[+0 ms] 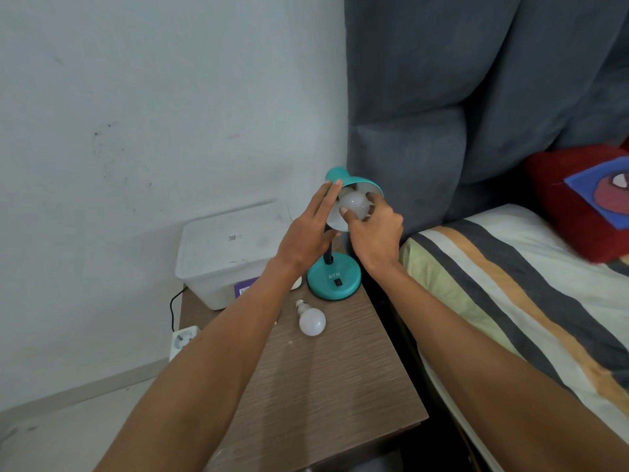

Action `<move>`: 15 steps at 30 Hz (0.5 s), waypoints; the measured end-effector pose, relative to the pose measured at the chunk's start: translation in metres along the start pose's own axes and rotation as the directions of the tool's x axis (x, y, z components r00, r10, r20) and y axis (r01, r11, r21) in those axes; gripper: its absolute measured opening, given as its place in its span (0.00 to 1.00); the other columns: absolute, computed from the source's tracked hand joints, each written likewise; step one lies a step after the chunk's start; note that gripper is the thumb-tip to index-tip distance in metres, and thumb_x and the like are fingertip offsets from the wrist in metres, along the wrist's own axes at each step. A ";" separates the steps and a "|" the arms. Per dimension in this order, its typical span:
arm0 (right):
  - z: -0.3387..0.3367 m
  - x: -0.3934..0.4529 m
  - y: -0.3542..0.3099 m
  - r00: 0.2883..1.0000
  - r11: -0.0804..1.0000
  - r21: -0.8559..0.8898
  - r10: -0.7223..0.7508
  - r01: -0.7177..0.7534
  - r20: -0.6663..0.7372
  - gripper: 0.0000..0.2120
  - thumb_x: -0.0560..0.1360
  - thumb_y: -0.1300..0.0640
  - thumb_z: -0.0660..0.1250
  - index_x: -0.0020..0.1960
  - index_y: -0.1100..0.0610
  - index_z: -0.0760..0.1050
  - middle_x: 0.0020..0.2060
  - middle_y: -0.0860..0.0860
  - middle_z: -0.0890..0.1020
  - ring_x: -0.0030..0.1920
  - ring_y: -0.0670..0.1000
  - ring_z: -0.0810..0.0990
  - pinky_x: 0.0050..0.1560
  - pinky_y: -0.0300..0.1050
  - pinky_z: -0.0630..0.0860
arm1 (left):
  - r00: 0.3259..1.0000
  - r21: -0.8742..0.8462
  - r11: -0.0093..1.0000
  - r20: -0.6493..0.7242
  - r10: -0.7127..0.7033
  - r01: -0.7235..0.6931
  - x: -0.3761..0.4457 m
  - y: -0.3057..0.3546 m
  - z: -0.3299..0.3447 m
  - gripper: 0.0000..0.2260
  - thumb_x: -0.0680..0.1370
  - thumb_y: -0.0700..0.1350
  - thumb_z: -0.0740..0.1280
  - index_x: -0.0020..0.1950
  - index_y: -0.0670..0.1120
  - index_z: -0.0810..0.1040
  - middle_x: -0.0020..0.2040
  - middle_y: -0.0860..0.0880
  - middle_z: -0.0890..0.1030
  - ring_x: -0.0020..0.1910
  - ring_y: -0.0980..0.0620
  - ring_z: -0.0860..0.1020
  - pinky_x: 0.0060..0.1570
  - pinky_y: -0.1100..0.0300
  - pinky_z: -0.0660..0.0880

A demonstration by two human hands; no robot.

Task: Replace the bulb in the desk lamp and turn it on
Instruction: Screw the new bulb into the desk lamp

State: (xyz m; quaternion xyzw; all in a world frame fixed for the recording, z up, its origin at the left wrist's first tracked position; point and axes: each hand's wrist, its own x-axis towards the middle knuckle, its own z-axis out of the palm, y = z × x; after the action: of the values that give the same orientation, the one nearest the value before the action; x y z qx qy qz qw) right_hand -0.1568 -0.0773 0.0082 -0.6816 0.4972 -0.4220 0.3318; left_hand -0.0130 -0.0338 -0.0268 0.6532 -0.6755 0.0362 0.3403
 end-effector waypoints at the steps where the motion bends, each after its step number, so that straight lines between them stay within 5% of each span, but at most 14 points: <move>1: -0.001 0.000 -0.002 1.000 0.999 0.033 0.029 -0.029 -0.005 0.25 0.77 0.49 0.71 0.69 0.59 0.74 0.56 0.56 0.83 0.55 0.54 0.83 0.48 0.32 0.68 | 1.000 0.006 1.000 0.000 0.005 -0.005 0.000 0.000 0.000 0.40 0.75 0.34 0.73 0.83 0.46 0.56 0.82 0.44 0.61 0.75 0.42 0.69 0.65 0.50 0.76; 7: 0.002 0.002 0.000 1.000 0.998 0.068 -0.009 0.009 0.002 0.24 0.76 0.50 0.72 0.70 0.54 0.72 0.60 0.55 0.80 0.59 0.55 0.79 0.60 0.47 0.76 | 1.000 0.013 1.000 0.000 0.020 -0.020 -0.001 -0.001 0.003 0.41 0.76 0.36 0.74 0.83 0.48 0.55 0.82 0.44 0.61 0.73 0.40 0.72 0.65 0.51 0.75; 11: 0.004 -0.001 0.007 0.997 0.997 -0.016 -0.076 0.076 0.014 0.28 0.71 0.54 0.77 0.68 0.53 0.72 0.59 0.55 0.76 0.58 0.55 0.77 0.59 0.47 0.74 | 1.000 0.006 1.000 0.000 0.018 -0.018 0.000 0.000 0.003 0.41 0.76 0.35 0.74 0.83 0.48 0.56 0.81 0.44 0.62 0.72 0.41 0.72 0.63 0.51 0.77; 15: 0.006 -0.003 0.005 1.000 0.994 0.107 -0.012 0.013 -0.012 0.22 0.75 0.50 0.72 0.67 0.51 0.72 0.55 0.54 0.81 0.53 0.55 0.82 0.55 0.45 0.78 | 1.000 0.010 1.000 -0.004 0.005 -0.005 -0.001 -0.001 0.002 0.39 0.78 0.37 0.73 0.83 0.47 0.56 0.82 0.44 0.61 0.71 0.40 0.73 0.64 0.52 0.76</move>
State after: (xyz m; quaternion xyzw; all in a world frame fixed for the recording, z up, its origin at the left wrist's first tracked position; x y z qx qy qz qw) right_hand -0.1540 -0.0758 0.0001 -0.6635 0.4715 -0.4541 0.3622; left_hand -0.0133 -0.0344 -0.0295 0.6530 -0.6764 0.0416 0.3381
